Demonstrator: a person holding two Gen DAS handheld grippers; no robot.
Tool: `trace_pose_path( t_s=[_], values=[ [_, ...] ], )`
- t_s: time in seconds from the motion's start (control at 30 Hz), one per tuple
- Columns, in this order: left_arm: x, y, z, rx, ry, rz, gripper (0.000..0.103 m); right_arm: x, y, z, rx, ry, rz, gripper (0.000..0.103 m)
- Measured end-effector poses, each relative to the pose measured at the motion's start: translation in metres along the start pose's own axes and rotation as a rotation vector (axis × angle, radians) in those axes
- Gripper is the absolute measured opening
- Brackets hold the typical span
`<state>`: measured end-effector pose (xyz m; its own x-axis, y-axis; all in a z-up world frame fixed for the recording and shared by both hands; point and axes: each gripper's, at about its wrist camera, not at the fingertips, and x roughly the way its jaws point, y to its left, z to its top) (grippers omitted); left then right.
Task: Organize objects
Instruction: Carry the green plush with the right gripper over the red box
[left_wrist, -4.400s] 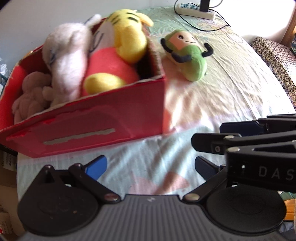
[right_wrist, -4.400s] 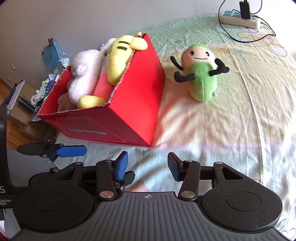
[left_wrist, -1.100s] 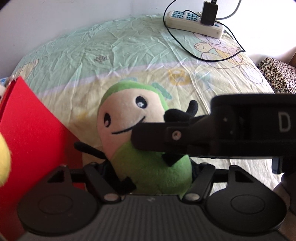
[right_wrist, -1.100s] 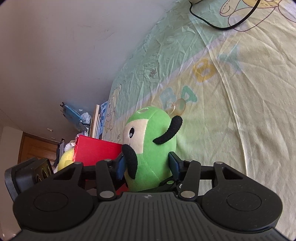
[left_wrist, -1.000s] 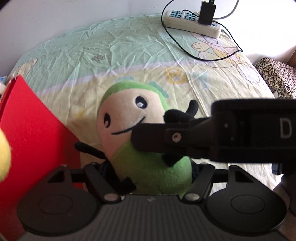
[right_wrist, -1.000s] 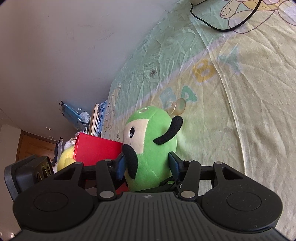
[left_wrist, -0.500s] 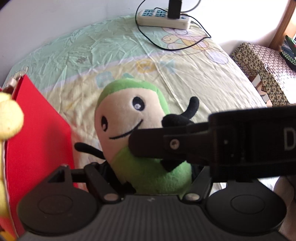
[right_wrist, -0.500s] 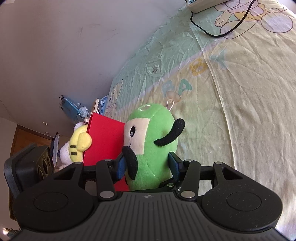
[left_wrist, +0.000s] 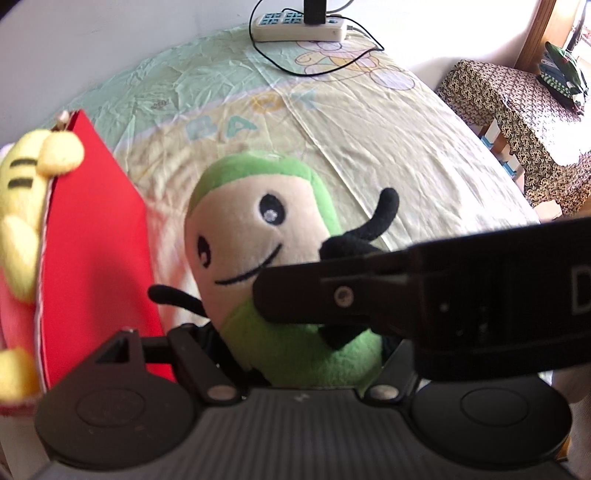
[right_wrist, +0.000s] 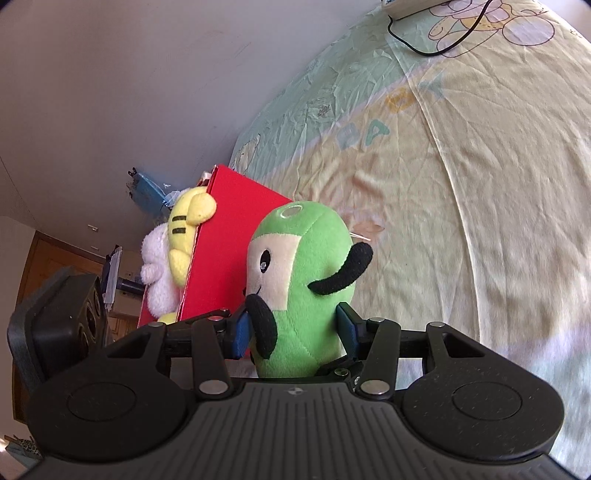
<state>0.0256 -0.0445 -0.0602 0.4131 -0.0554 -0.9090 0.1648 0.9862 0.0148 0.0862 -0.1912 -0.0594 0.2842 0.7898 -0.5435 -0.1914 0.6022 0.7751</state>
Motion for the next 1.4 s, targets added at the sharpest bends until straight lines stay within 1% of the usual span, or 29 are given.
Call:
trace_pose_path(
  t_s=[0.13,0.43,0.63,0.8,0.9,1.0,1.23,1.4],
  values=[
    [-0.009,-0.001,-0.016,0.001,0.004,-0.004,0.071,-0.004,0.011,-0.014,-0.021,0.022,-0.003,0.051],
    [-0.027,0.008,-0.056,-0.03,0.022,-0.008,0.071,-0.001,0.033,-0.045,-0.084,0.104,-0.005,0.051],
    [-0.042,0.017,-0.087,-0.066,0.039,-0.001,0.071,0.009,0.05,-0.067,-0.136,0.182,0.01,0.051],
    [-0.051,0.032,-0.114,-0.108,0.067,0.012,0.071,0.024,0.065,-0.084,-0.167,0.265,0.027,0.051],
    [-0.058,0.047,-0.13,-0.144,0.078,0.021,0.071,0.038,0.076,-0.093,-0.171,0.315,0.043,0.051],
    [-0.069,0.065,-0.143,-0.169,0.073,0.034,0.071,0.053,0.093,-0.101,-0.201,0.351,0.063,0.051],
    [-0.102,0.118,-0.167,-0.211,0.042,0.079,0.071,0.091,0.147,-0.114,-0.269,0.387,0.108,0.051],
    [-0.127,0.157,-0.18,-0.214,0.007,0.109,0.071,0.118,0.185,-0.12,-0.311,0.39,0.15,0.051]
  ],
)
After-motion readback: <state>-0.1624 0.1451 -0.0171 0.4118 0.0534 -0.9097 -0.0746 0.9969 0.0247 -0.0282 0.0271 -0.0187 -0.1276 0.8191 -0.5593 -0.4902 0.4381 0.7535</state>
